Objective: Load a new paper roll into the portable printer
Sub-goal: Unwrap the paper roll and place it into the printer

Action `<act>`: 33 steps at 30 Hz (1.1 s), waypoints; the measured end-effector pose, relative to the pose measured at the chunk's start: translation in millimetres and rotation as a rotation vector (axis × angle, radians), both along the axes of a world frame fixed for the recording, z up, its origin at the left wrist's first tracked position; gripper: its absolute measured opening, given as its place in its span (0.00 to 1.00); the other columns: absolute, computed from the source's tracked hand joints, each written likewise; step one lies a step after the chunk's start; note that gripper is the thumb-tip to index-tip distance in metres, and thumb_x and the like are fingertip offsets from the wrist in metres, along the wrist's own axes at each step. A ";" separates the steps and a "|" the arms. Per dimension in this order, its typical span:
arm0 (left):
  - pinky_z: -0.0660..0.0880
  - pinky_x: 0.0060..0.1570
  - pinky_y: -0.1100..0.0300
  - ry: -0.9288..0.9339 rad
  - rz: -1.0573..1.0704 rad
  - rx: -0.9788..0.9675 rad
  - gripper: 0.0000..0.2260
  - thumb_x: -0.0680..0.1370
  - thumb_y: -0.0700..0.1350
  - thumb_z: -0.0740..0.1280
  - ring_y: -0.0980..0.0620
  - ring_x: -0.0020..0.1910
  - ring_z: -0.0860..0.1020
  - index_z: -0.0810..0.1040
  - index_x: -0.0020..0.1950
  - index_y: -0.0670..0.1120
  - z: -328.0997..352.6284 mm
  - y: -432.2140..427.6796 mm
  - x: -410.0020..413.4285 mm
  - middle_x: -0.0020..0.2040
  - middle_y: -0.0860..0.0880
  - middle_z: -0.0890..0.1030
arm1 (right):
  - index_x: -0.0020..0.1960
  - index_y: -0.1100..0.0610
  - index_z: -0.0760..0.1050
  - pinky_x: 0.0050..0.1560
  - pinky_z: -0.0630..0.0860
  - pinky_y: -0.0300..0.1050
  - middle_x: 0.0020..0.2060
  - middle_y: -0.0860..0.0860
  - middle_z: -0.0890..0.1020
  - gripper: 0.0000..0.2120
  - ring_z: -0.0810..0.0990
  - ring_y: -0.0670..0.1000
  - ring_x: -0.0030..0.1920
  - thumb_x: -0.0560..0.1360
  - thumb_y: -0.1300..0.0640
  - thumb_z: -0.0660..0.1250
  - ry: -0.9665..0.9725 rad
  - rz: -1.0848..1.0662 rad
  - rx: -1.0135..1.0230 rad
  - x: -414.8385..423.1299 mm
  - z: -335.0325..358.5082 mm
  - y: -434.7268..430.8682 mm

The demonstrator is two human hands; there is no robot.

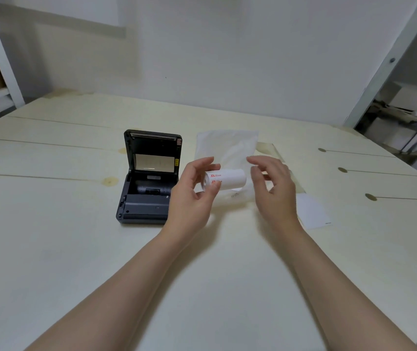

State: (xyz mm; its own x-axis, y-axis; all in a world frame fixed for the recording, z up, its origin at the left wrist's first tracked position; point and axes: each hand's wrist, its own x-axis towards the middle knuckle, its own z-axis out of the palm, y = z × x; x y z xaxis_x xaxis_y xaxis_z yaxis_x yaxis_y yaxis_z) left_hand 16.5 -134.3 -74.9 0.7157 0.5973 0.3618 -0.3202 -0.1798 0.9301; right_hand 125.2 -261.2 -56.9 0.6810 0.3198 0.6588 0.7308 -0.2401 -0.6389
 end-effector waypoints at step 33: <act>0.79 0.59 0.49 0.067 -0.321 -0.327 0.19 0.81 0.43 0.66 0.46 0.58 0.83 0.70 0.72 0.48 31.1 14.7 -33.8 0.59 0.43 0.84 | 0.43 0.59 0.73 0.53 0.82 0.52 0.40 0.54 0.78 0.08 0.82 0.54 0.44 0.78 0.57 0.69 0.767 0.387 0.157 -56.5 25.6 23.4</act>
State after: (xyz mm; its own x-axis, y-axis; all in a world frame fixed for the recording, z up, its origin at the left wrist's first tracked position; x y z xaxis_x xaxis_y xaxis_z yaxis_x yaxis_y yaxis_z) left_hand -17.3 -119.6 -43.8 0.8983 0.4171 0.1382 -0.2493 0.2248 0.9420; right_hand 68.7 -237.8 -31.3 0.8169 0.5642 0.1195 0.0978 0.0686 -0.9928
